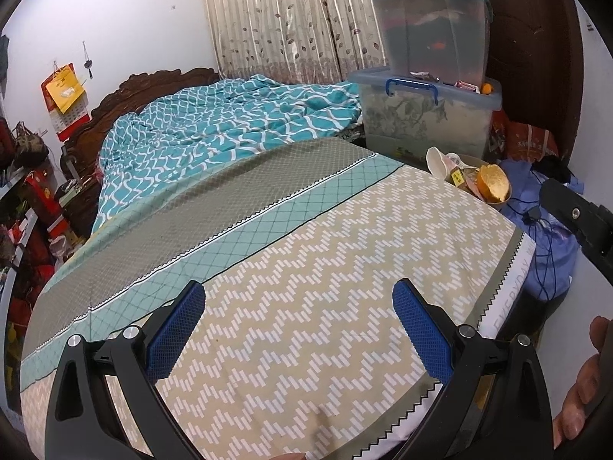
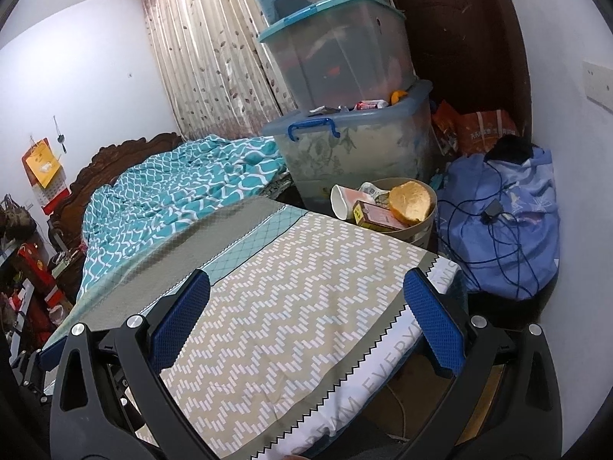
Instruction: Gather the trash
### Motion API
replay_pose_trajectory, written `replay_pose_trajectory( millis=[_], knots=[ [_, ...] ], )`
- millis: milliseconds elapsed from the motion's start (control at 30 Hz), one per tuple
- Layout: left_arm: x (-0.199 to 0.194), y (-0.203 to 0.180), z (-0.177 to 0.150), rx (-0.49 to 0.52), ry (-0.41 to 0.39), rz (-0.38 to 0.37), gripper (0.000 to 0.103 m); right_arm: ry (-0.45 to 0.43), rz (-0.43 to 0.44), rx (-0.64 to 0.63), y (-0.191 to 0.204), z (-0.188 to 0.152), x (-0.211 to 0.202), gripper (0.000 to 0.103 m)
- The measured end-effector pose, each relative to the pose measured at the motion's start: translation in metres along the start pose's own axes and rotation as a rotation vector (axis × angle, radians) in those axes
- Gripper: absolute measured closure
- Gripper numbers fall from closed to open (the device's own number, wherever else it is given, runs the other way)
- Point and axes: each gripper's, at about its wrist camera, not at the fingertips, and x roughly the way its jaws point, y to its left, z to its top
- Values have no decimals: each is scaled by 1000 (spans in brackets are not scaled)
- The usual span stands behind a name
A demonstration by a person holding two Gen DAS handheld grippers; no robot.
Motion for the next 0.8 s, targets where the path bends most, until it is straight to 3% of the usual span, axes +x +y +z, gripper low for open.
replay_pose_trajectory(
  millis=[800],
  knots=[
    [-2,-26,8,58,-3,-8,8,-10,-8,54,-28,10,0,3]
  ],
)
